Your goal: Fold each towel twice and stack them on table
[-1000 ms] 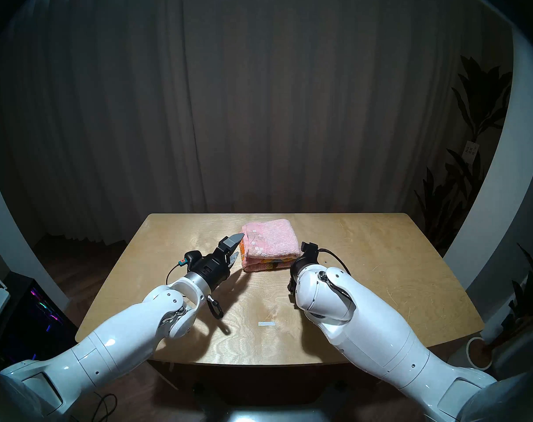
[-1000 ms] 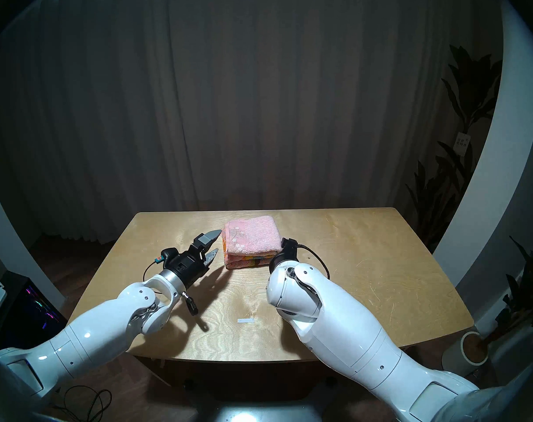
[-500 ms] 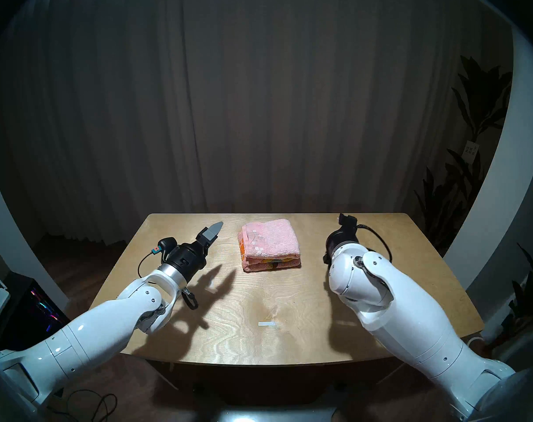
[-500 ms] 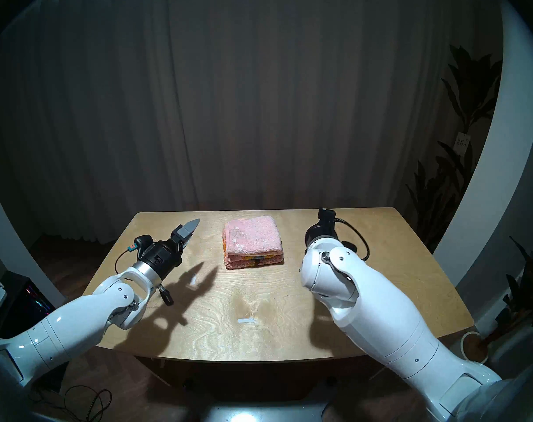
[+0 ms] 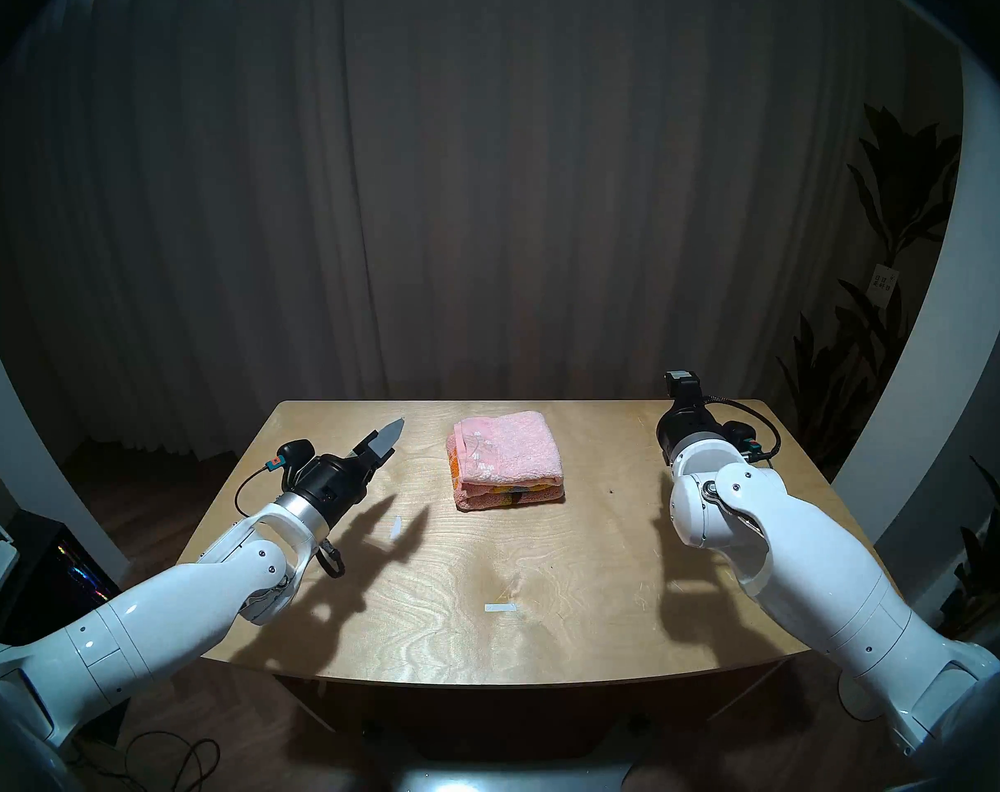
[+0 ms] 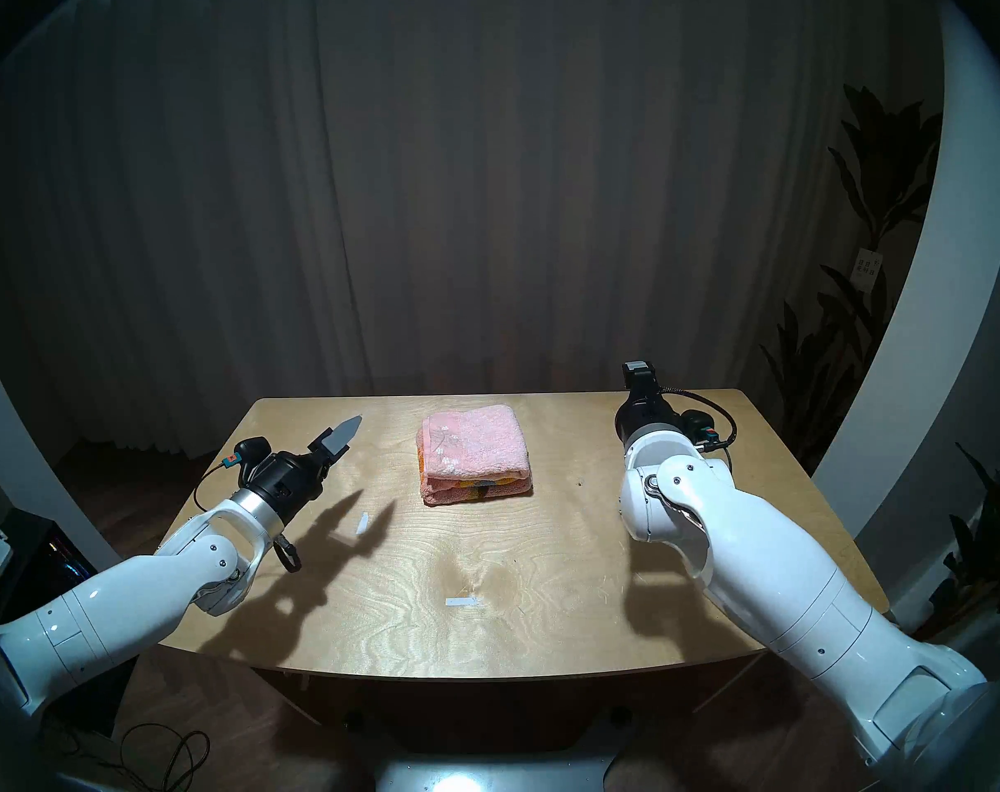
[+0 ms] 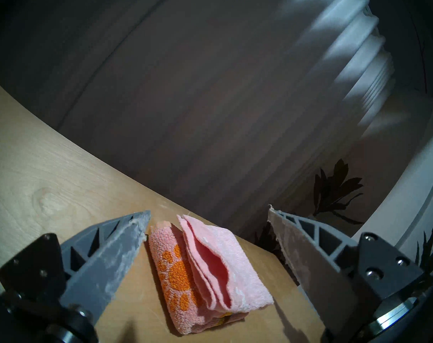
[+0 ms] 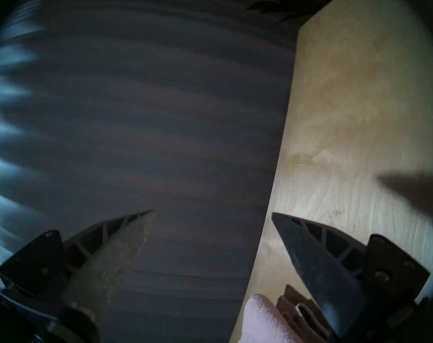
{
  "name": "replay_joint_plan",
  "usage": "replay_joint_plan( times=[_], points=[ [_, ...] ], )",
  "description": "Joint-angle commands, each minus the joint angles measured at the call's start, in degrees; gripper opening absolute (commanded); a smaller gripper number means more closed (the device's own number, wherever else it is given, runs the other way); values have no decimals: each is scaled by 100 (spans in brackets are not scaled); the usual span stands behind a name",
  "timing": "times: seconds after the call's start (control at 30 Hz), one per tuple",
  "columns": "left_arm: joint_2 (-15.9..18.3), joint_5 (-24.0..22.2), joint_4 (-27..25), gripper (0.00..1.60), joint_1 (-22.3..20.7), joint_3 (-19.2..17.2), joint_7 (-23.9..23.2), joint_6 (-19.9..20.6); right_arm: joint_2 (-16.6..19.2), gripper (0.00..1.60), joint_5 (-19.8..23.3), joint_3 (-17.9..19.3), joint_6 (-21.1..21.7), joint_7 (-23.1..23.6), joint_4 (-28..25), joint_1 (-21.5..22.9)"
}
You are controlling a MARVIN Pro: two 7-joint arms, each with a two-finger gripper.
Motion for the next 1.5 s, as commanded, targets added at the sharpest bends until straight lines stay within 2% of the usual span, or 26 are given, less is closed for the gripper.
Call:
replay_joint_plan(
  times=[0.0, 0.07, 0.1, 0.13, 0.2, 0.27, 0.33, 0.47, 0.53, 0.63, 0.73, 0.8, 0.87, 0.93, 1.03, 1.1, 1.13, 1.2, 1.33, 1.47],
  points=[
    [120, 591, 104, 160, -187, 33, 237, -214, 558, 160, -489, -155, 590, 185, 74, 334],
    [125, 816, 157, 160, -223, 62, 360, -275, 815, 160, -607, -254, 1008, 230, 117, 420],
    [125, 901, 176, 160, -238, 69, 418, -300, 727, 160, -694, -283, 891, 247, 174, 460],
    [121, 986, 189, 160, -252, 79, 466, -321, 894, 160, -728, -334, 1115, 267, 173, 500],
    [117, 1220, 212, 160, -291, 105, 601, -382, 984, 160, -856, -421, 1319, 318, 240, 602],
    [118, 1287, 218, 160, -303, 110, 642, -399, 1007, 160, -895, -451, 1360, 333, 265, 638],
    [106, 1625, 244, 160, -351, 149, 856, -494, 1113, 160, -1049, -554, 1729, 399, 361, 799],
    [88, 1993, 260, 160, -392, 190, 1108, -593, 1162, 160, -1130, -630, 2061, 439, 475, 931],
    [31, 2484, 287, 160, -444, 249, 1512, -731, 1129, 160, -1078, -665, 2403, 398, 614, 1055],
    [-54, 2885, 330, 160, -479, 295, 1880, -809, 1117, 160, -1073, -720, 2659, 424, 707, 1154],
    [-100, 3159, 376, 160, -499, 321, 2035, -839, 1143, 160, -1088, -751, 2824, 460, 734, 1190],
    [-196, 3614, 409, 160, -515, 364, 2469, -881, 1193, 160, -1128, -804, 3102, 565, 815, 1238],
    [-221, 3725, 433, 160, -508, 352, 2509, -879, 1203, 160, -1133, -814, 3187, 602, 842, 1254],
    [-241, 4077, 394, 160, -476, 347, 2902, -866, 1179, 160, -1277, -854, 3347, 809, 1009, 1343],
    [-221, 4273, 297, 160, -432, 345, 3305, -797, 1061, 160, -1400, -868, 3376, 1005, 1214, 1431],
    [-230, 4302, 320, 160, -389, 284, 3224, -787, 1017, 160, -1459, -875, 3341, 1030, 1266, 1456],
    [-200, 4361, 260, 160, -402, 347, 3464, -763, 988, 160, -1484, -882, 3348, 1097, 1318, 1476],
    [-193, 4427, 213, 160, -368, 341, 3613, -725, 920, 160, -1557, -882, 3295, 1241, 1424, 1495],
    [-133, 4368, 81, 160, -319, 343, 3788, -589, 720, 160, -1609, -871, 3281, 1417, 1698, 1609],
    [-25, 4087, -88, 160, -269, 324, 3763, -383, 661, 160, -1872, -987, 3400, 1661, 1981, 1740]
  ],
)
